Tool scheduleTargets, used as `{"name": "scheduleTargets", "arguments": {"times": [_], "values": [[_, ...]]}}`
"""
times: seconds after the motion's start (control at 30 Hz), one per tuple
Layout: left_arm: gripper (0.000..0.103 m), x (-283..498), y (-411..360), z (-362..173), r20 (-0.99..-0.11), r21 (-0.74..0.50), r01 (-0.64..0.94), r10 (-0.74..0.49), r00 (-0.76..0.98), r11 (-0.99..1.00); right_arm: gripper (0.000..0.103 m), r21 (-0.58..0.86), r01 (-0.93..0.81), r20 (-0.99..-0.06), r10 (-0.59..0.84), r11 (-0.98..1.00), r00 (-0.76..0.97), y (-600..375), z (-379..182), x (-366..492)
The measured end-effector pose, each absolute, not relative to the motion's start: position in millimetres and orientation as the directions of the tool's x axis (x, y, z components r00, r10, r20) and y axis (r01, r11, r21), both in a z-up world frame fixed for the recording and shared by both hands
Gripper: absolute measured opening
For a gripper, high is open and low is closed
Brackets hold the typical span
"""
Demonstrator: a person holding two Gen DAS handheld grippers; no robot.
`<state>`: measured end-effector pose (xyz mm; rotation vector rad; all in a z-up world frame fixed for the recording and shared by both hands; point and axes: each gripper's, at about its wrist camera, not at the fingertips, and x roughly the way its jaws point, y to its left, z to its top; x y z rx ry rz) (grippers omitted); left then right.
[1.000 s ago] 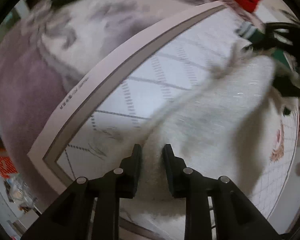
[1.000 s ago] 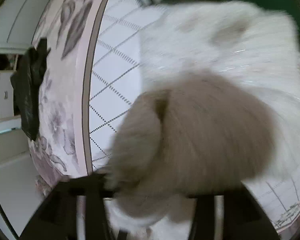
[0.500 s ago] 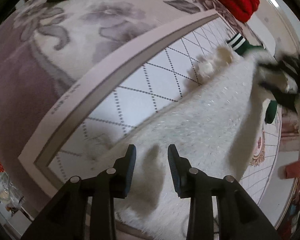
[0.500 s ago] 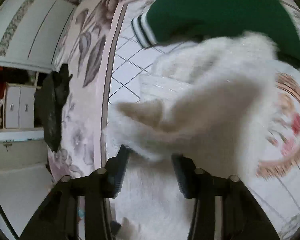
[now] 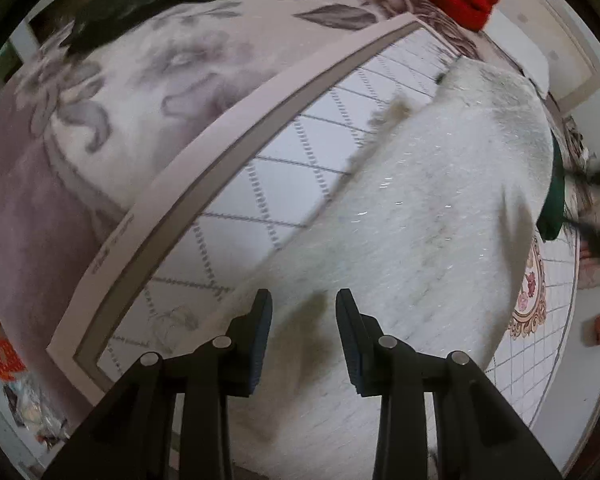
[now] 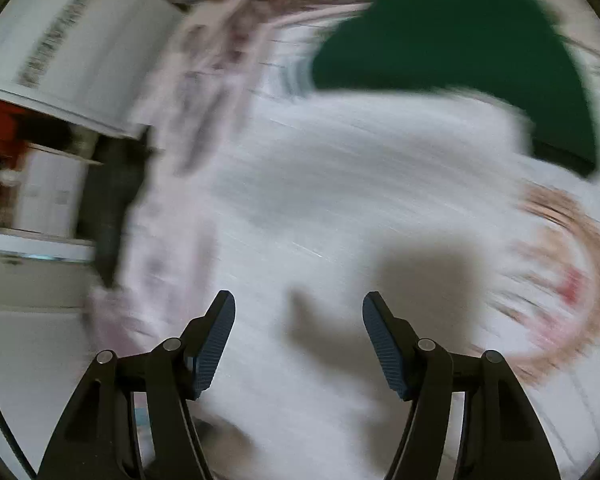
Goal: Fold large clothes
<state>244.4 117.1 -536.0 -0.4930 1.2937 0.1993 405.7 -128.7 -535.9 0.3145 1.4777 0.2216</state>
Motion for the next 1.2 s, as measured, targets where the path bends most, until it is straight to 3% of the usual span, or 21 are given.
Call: {"name": "scheduleTargets", "arguments": {"times": [0.13,0.2,0.3,0.33,0.37,0.43,0.47,0.53,0.67,0.77,1.03,1.13,1.2], "values": [[0.038,256,97,-569,-0.966,-0.198,-0.371,-0.118,0.229,0.907,0.069,0.299,0.131,-0.952,0.304,0.945,-0.022,-171,-588,374],[0.046,260,91,-584,-0.970,-0.174,-0.341,-0.102,0.219,0.924,0.070,0.341,0.165,-0.928,0.359,0.926,-0.102,-181,-628,366],[0.063,263,81,-587,-0.966,-0.124,-0.290,-0.048,0.255,0.949,0.077,0.544,0.313,-0.792,0.600,0.778,-0.114,-192,-673,357],[0.072,265,78,-588,-0.965,-0.121,-0.282,-0.047,0.257,0.952,0.086,0.587,0.347,-0.758,0.647,0.732,-0.082,-195,-679,355],[0.084,268,75,-591,-0.964,-0.128,-0.274,-0.055,0.258,0.953,0.091,0.606,0.347,-0.745,0.663,0.715,-0.065,-196,-679,355],[0.100,272,71,-596,-0.964,-0.134,-0.263,-0.063,0.259,0.956,0.091,0.622,0.325,-0.740,0.671,0.712,-0.055,-196,-676,354],[0.103,276,69,-599,-0.964,-0.129,-0.263,-0.059,0.258,0.956,0.091,0.623,0.312,-0.741,0.669,0.717,-0.056,-194,-675,353],[0.103,281,65,-604,-0.969,-0.079,-0.283,-0.007,0.247,0.956,0.088,0.629,0.318,-0.731,0.679,0.709,-0.070,-191,-675,348],[0.103,288,58,-609,-0.967,-0.002,-0.309,0.077,0.245,0.951,0.055,0.599,0.277,-0.761,0.642,0.751,-0.097,-182,-669,350],[0.103,296,63,-608,-0.971,-0.027,-0.318,0.051,0.235,0.948,0.037,0.599,0.323,-0.760,0.647,0.733,-0.060,-198,-662,352],[0.103,295,76,-578,-0.975,-0.088,-0.251,-0.031,0.220,0.964,0.033,0.538,0.575,-0.804,0.581,0.616,0.129,-224,-643,287],[0.103,277,78,-556,-0.974,-0.039,-0.225,0.013,0.226,0.974,0.035,0.474,0.649,-0.825,0.557,0.595,0.093,-222,-638,234],[0.103,262,75,-546,-0.976,-0.004,-0.215,0.043,0.214,0.977,0.043,0.454,0.617,-0.796,0.603,0.643,-0.044,-208,-645,207]]}}
